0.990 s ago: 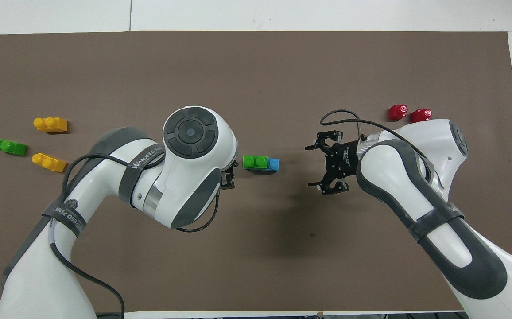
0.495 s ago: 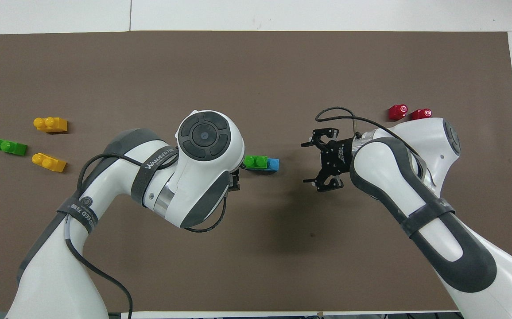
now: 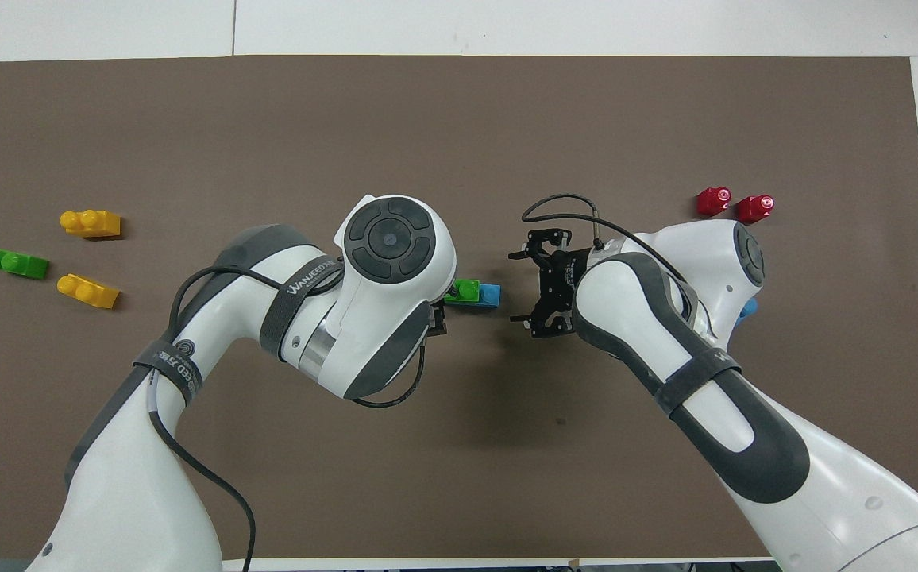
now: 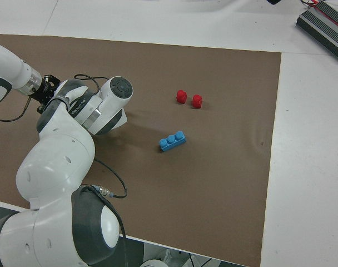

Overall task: Remove green block with left arm and hold with right
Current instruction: 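Lower the left gripper onto green while the right gripper nears the blue end, then close the left gripper on green while the right gripper grips the blue end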

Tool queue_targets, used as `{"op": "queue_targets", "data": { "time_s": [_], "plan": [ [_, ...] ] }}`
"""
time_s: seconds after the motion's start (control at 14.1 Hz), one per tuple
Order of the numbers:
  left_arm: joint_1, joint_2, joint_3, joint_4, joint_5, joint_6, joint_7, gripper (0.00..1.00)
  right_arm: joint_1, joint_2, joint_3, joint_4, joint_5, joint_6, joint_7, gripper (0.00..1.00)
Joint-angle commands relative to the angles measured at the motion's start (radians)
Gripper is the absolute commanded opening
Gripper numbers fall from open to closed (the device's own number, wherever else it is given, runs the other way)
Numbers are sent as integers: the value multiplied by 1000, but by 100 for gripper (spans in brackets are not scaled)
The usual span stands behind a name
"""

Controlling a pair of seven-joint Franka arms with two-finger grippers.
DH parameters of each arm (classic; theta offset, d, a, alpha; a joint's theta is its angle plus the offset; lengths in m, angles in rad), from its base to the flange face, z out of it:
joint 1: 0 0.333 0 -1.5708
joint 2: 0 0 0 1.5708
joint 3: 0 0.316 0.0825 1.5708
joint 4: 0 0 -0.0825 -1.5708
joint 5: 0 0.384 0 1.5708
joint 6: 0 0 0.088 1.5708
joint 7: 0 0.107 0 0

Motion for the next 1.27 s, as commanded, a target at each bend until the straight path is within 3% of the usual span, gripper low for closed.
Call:
{"op": "queue_targets", "data": {
  "time_s": [0.0, 0.85, 1.2],
  "plan": [
    [-21, 21, 12, 23, 27, 21, -55, 100, 6, 45, 1, 46, 23, 23, 11, 100],
    [-33, 35, 10, 14, 27, 49, -95, 100, 118, 85, 7, 44, 97, 178, 12, 100],
    [-45, 38, 10, 7, 26, 55, -96, 100, 107, 83, 6, 35, 97, 170, 8, 95]
  ]
}}
